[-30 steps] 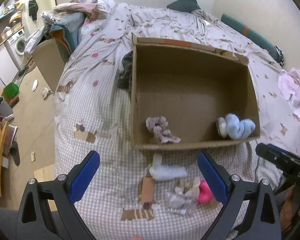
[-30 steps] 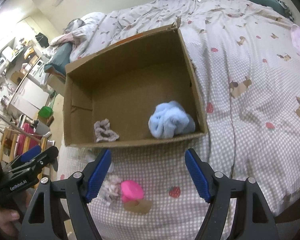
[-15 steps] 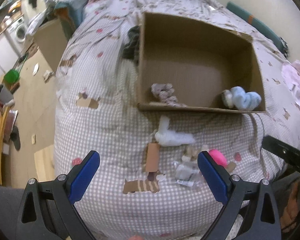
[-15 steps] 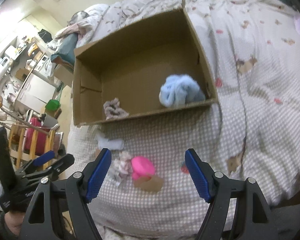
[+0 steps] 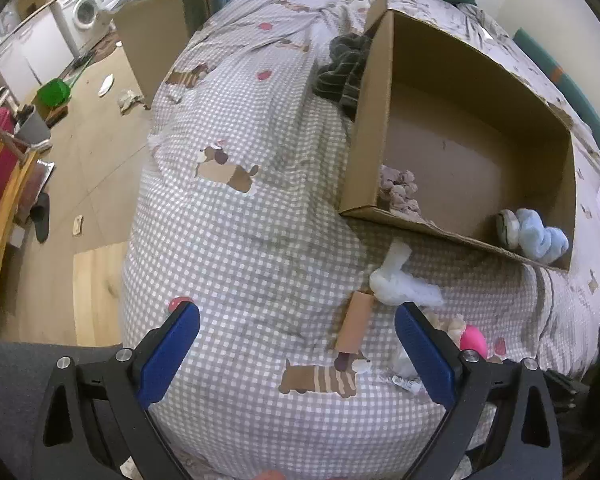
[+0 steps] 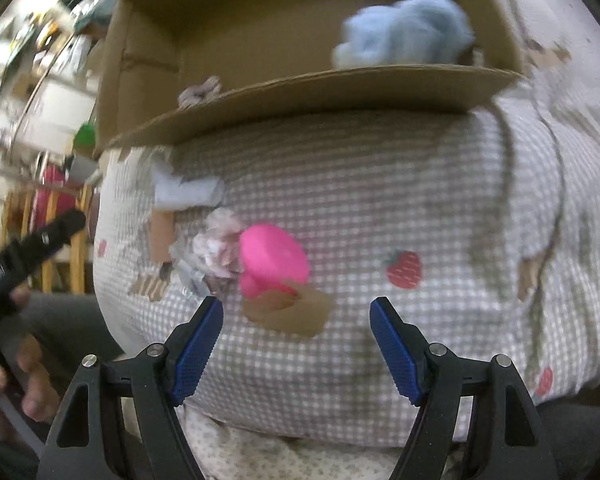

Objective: Organize soft objects
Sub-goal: 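Move the left gripper back toward the tan cardboard tube, then grasp the tan cardboard tube with the left gripper while the right gripper grasps a small tan piece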

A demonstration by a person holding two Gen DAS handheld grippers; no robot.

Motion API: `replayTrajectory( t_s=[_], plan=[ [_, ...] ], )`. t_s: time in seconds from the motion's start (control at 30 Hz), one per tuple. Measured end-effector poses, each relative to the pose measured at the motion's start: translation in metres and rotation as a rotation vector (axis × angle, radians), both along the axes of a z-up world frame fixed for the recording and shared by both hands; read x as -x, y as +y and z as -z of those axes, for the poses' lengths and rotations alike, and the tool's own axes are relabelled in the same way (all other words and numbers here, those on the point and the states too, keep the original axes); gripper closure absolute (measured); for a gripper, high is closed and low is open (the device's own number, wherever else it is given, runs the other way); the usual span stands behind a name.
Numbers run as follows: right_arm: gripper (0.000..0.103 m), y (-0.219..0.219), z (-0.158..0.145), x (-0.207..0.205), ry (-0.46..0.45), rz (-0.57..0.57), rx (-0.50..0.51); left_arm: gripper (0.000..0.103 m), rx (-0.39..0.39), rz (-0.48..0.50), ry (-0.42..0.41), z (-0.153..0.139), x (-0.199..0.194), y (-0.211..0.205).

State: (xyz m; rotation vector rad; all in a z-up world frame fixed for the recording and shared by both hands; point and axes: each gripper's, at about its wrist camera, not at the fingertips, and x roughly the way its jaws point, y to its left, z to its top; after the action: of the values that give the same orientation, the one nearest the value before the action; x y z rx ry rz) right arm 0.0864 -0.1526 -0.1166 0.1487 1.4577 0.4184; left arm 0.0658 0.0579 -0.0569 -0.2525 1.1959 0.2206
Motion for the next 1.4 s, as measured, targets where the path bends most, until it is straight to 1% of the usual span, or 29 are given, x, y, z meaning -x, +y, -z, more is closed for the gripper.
replayTrajectory(
  t_s=[0.07,0.1,0.13,0.17,0.2,0.23,0.27,0.3,0.33,0.37,0.47,0.6,0.7,0.77,0.83,0.9,0.93,0.97,1.07,1.1,1.13,1.17,1.2,1.27,1.33,1.4],
  plan=[
    [0.023,0.009,0.005,0.000,0.012,-0.028,0.016,0.005,0.014,-0.010,0.009,0.003,-0.001,0.003],
    [0.024,0.012,0.008,0.000,0.015,-0.039,0.025,0.005,0.016,-0.013,0.012,0.004,-0.001,0.005],
    [0.028,0.016,0.009,0.001,0.010,-0.049,0.036,0.005,0.018,-0.017,0.015,0.005,-0.002,0.005],
    [0.044,0.017,0.012,0.001,0.001,-0.057,0.047,0.005,0.019,-0.019,0.016,0.005,-0.001,0.006],
    [0.062,0.019,0.012,0.001,-0.004,-0.067,0.056,0.005,0.021,-0.027,0.016,0.005,-0.002,0.008],
    [0.067,0.019,0.013,0.001,-0.003,-0.076,0.056,0.005,0.023,-0.033,0.017,0.006,-0.003,0.009],
    [0.068,0.019,0.013,0.002,-0.005,-0.076,0.050,0.005,0.025,-0.038,0.018,0.006,-0.003,0.011],
    [0.077,0.018,0.010,0.003,-0.015,-0.075,0.049,0.005,0.027,-0.046,0.019,0.007,-0.003,0.012],
    [0.081,0.015,0.007,0.005,-0.027,-0.078,0.045,0.005,0.029,-0.054,0.020,0.008,-0.003,0.014],
    [0.090,0.012,0.003,0.007,-0.035,-0.082,0.036,0.005,0.032,-0.057,0.022,0.008,-0.003,0.015],
    [0.093,0.006,-0.010,0.011,-0.075,-0.086,0.014,0.005,0.039,-0.067,0.030,0.011,-0.005,0.017],
    [0.093,-0.006,-0.028,0.010,-0.132,-0.036,-0.035,0.009,0.059,-0.060,0.049,0.019,-0.010,0.014],
    [0.093,-0.015,-0.040,0.004,-0.173,0.023,-0.085,0.021,0.049,-0.019,0.067,0.027,-0.015,0.004],
    [0.093,-0.019,-0.044,0.000,-0.183,0.056,-0.107,0.040,0.044,0.021,0.078,0.033,-0.019,-0.005],
    [0.093,-0.022,-0.046,-0.004,-0.181,0.080,-0.124,0.046,0.042,0.082,0.099,0.040,-0.023,-0.019],
    [0.093,-0.029,-0.048,-0.007,-0.177,0.099,-0.139,0.055,0.037,0.139,0.125,0.050,-0.027,-0.032],
    [0.093,-0.032,-0.049,-0.007,-0.177,0.106,-0.146,0.061,0.032,0.157,0.136,0.054,-0.028,-0.036],
    [0.093,-0.033,-0.049,-0.008,-0.180,0.112,-0.150,0.065,0.030,0.172,0.148,0.058,-0.029,-0.040],
    [0.093,-0.042,-0.053,-0.008,-0.187,0.129,-0.154,0.066,0.025,0.227,0.184,0.071,-0.033,-0.051],
    [0.093,-0.044,-0.052,-0.009,-0.183,0.134,-0.159,0.066,-0.009,0.249,0.199,0.079,-0.036,-0.055],
    [0.093,-0.046,-0.051,-0.008,-0.178,0.137,-0.161,0.067,-0.025,0.250,0.209,0.083,-0.038,-0.056],
    [0.093,-0.047,-0.051,-0.008,-0.177,0.140,-0.158,0.072,-0.020,0.244,0.215,0.087,-0.040,-0.055],
    [0.093,-0.047,-0.051,-0.007,-0.177,0.140,-0.154,0.074,-0.007,0.241,0.218,0.090,-0.042,-0.054],
    [0.093,-0.046,-0.051,-0.007,-0.174,0.141,-0.156,0.088,0.010,0.257,0.209,0.091,-0.044,-0.057],
    [0.093,-0.046,-0.051,-0.006,-0.176,0.142,-0.158,0.094,0.011,0.275,0.199,0.089,-0.046,-0.059],
    [0.093,-0.047,-0.051,-0.005,-0.175,0.143,-0.161,0.096,0.011,0.273,0.196,0.089,-0.047,-0.058]
  ],
)
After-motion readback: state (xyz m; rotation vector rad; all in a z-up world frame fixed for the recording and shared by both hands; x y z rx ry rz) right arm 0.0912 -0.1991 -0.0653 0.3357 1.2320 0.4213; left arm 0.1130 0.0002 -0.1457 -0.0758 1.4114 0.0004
